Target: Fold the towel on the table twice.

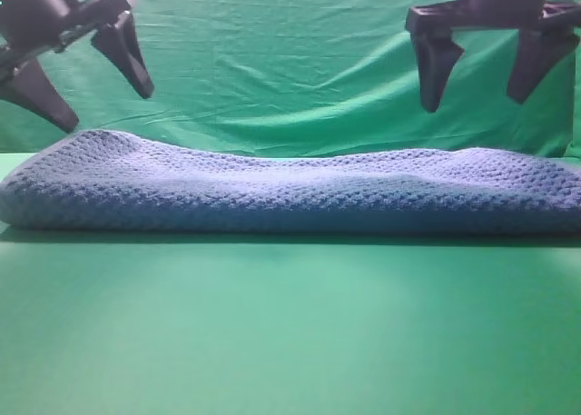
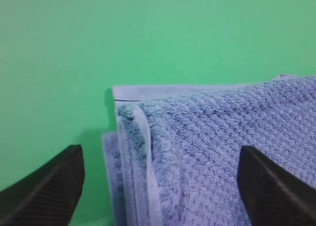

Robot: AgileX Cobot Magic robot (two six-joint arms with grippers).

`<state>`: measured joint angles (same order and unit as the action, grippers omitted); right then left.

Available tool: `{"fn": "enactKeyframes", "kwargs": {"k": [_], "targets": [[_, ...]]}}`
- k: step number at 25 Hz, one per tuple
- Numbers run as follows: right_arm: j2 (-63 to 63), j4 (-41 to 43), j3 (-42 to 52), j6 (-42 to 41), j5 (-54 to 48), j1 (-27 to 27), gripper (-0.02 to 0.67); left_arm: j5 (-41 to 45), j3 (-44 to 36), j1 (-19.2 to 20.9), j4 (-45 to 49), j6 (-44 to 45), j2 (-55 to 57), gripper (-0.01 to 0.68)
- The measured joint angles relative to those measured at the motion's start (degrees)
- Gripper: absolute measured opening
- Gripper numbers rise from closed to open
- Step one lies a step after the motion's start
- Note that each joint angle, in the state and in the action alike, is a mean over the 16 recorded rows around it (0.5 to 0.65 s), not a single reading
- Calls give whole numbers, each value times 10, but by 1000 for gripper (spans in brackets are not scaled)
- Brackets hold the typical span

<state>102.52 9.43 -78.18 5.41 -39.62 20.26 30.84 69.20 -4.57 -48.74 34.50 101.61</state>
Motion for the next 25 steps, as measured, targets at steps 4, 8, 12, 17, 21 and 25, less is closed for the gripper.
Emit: {"fn": "enactKeyframes", "kwargs": {"k": [4, 8, 12, 17, 21, 25], "targets": [[-40, 11, -18, 7, -53, 0, 452, 42, 0, 21, 29, -22, -50, 393], [-94, 15, -33, 13, -103, 0, 294, 87, 0, 36, 44, -34, -111, 232], [-156, 14, -40, 18, -148, 0, 148, 124, 0, 42, 55, -36, -176, 103], [-245, 9, -31, 20, -193, -1, 28, 156, -3, 42, 66, -37, -260, 11], [-326, 3, -6, 20, -213, -1, 0, 174, -12, 42, 72, -38, -330, 0], [-412, -2, 33, 18, -214, -1, 0, 184, -32, 42, 78, -38, -403, 0]]}}
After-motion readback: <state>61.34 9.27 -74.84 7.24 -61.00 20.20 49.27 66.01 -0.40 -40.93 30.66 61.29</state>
